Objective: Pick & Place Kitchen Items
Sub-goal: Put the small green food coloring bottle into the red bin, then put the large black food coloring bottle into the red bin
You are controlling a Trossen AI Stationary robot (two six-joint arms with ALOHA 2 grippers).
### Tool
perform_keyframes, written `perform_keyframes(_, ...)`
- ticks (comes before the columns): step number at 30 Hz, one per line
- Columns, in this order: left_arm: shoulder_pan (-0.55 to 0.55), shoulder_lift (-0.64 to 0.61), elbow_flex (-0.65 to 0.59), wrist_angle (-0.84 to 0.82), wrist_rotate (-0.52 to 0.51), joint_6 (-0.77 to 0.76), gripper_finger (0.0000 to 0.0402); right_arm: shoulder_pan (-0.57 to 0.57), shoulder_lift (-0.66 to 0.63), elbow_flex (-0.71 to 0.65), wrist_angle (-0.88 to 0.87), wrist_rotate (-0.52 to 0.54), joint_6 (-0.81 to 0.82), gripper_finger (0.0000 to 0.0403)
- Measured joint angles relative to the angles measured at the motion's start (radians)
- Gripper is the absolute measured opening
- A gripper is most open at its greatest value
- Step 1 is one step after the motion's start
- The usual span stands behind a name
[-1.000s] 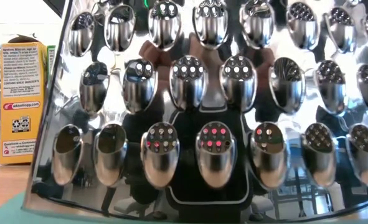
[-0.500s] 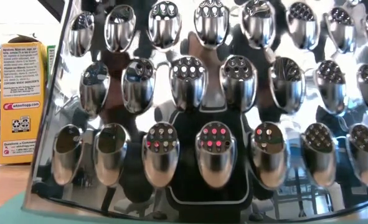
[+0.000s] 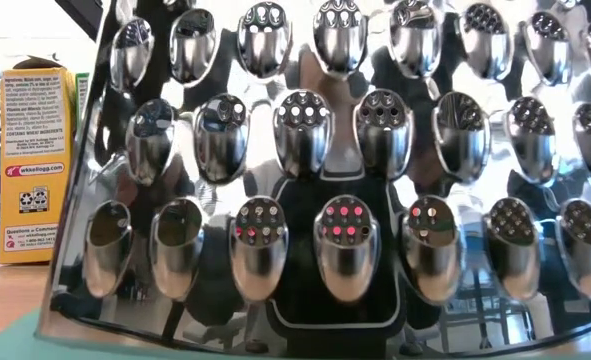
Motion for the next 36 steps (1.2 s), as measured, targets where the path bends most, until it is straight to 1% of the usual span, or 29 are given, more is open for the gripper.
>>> perform_keyframes(6, 0.013, 0.0, 0.0, -0.035, -0.013, -0.012, 0.0038, 0.0, 0.0, 0.0, 0.015, 0.0, 0.0, 0.0164)
perform_keyframes(14, 0.013, 0.0, 0.0, -0.037, -0.012, -0.011, 0.0097, 0.007, 0.0, 0.0, -0.013, -0.003, 0.0, 0.0164)
perform_keyframes(21, 0.013, 0.001, 0.0, -0.043, -0.012, -0.015, 0.0139, 0.071, 0.0, 0.0, -0.081, -0.002, -0.031, 0.0164)
perform_keyframes(26, 0.012, 0.001, 0.0, -0.044, -0.003, 0.007, 0.0166, 0.11, 0.0, 0.0, -0.113, -0.002, -0.025, 0.0164)
perform_keyframes(30, 0.01, 0.001, 0.0, -0.052, 0.018, 0.005, 0.0178, 0.143, -0.005, 0.0, -0.139, -0.002, -0.026, 0.0164)
perform_keyframes(36, 0.004, 0.001, 0.0, -0.053, 0.033, 0.0, 0.0179, 0.207, -0.026, -0.002, -0.158, -0.003, -0.027, 0.0164)
